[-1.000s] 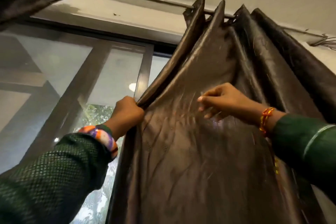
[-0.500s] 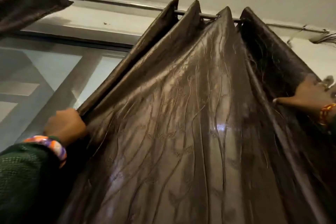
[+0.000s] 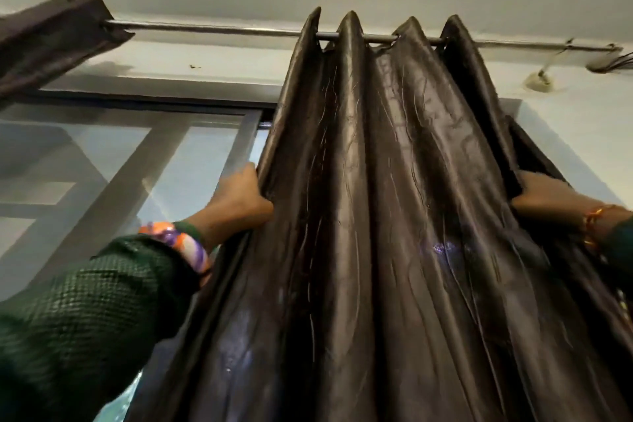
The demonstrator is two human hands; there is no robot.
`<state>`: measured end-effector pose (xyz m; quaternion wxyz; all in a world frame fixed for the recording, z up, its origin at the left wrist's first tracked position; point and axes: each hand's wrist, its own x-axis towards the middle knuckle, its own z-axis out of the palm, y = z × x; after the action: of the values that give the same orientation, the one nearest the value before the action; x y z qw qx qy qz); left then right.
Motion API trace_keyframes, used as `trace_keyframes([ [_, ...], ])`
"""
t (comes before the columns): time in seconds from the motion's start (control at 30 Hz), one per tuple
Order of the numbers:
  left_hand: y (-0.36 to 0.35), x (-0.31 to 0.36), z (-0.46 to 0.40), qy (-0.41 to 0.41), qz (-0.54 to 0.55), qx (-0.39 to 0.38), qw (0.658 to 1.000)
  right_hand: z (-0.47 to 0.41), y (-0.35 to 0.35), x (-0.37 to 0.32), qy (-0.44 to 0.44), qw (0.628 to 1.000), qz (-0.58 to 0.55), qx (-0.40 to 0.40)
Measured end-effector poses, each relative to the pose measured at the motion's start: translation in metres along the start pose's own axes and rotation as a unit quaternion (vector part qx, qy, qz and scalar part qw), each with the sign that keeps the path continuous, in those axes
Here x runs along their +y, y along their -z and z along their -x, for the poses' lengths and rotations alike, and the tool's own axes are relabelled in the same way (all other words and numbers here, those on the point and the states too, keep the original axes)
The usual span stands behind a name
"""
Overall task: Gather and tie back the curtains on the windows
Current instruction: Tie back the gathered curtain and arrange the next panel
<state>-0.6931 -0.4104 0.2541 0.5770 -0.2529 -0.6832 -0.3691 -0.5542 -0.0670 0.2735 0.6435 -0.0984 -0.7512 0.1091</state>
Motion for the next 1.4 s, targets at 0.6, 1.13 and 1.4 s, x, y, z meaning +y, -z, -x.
trace_keyframes([
  [0.6, 0.095, -0.083, -0.033, -0.088, -0.199, -0.002, 0.976, 0.051, -0.093, -0.283, 0.179, 0.977, -0.102, -0.051],
  [1.13, 0.196, -0.189, -0.034, -0.065, -0.219, 0.013, 0.973, 0.098, -0.156, -0.440, 0.169, 0.971, -0.159, -0.055],
  [1.4, 0.176, -0.162, -0.029, -0.118, -0.166, -0.010, 0.979, 0.113, -0.150, -0.405, 0.073, 0.993, -0.096, -0.014],
])
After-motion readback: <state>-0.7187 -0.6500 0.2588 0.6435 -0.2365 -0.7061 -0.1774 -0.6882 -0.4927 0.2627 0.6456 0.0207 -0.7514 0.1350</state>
